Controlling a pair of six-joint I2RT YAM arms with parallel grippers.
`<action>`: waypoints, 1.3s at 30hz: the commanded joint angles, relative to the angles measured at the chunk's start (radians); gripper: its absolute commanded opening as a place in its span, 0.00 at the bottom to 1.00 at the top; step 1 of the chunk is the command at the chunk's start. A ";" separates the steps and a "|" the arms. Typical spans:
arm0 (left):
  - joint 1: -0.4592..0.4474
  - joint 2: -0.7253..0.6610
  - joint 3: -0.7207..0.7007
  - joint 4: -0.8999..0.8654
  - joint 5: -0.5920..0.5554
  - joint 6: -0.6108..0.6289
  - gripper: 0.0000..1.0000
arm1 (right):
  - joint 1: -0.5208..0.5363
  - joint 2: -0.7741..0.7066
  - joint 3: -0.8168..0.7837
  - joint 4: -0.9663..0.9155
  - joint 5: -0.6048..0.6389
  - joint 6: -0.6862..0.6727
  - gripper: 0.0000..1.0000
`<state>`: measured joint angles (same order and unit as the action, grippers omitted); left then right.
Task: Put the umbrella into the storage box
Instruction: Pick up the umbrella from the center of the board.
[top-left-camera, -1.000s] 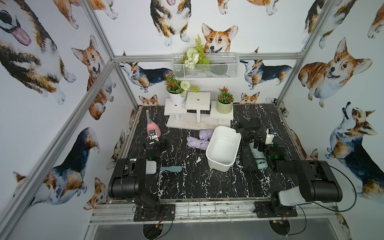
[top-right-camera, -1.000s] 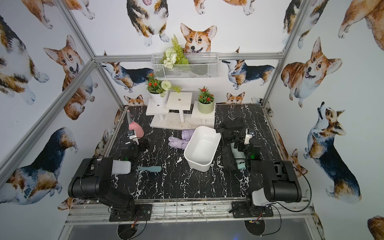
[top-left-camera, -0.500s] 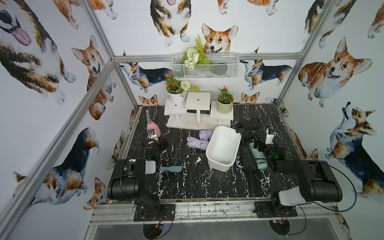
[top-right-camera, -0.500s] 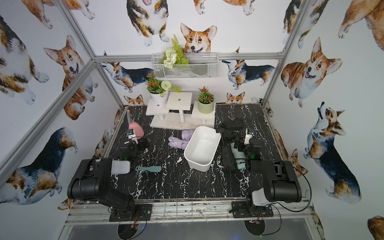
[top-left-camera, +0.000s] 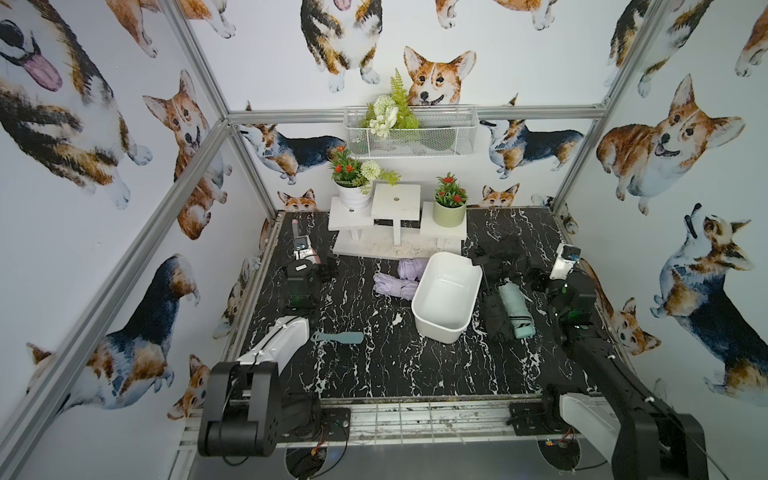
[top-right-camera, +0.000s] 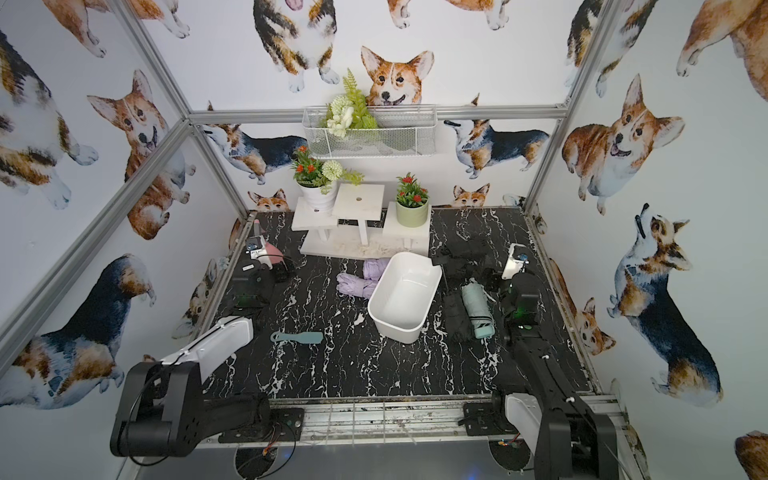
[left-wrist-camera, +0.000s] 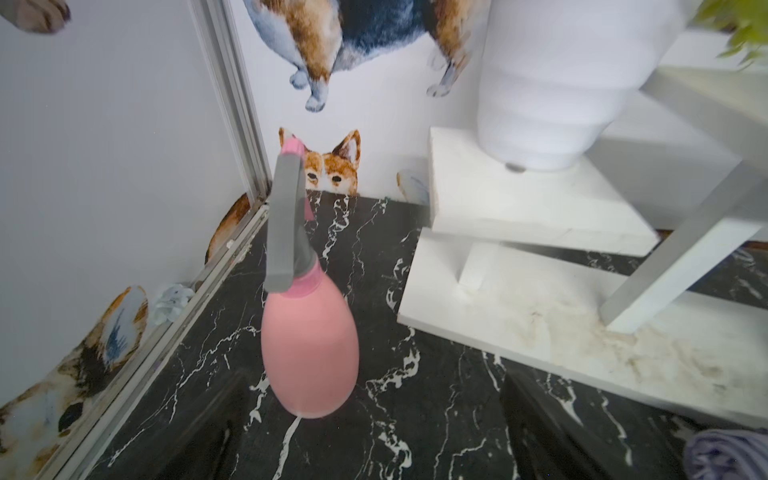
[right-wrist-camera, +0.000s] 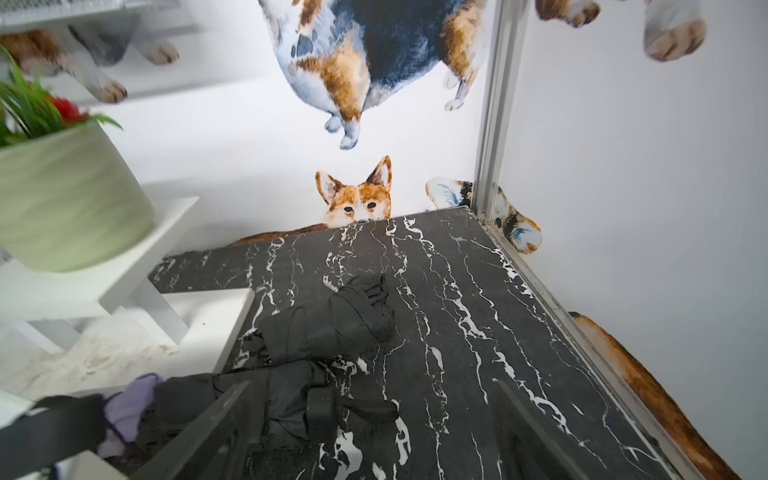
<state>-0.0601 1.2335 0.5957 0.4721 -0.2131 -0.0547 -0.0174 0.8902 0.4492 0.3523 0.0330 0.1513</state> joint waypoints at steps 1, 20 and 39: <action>-0.056 -0.062 0.083 -0.300 -0.024 -0.038 0.98 | 0.005 -0.097 0.103 -0.356 -0.005 0.091 0.91; -0.254 -0.146 0.222 -0.560 0.231 -0.165 0.99 | 0.412 0.062 0.320 -0.977 0.035 0.203 0.85; -0.254 -0.099 0.248 -0.622 0.303 -0.152 1.00 | 0.392 0.291 0.297 -0.849 -0.094 0.119 0.95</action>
<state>-0.3141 1.1385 0.8341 -0.1459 0.0784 -0.2085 0.3878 1.1652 0.7330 -0.5358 -0.0257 0.3008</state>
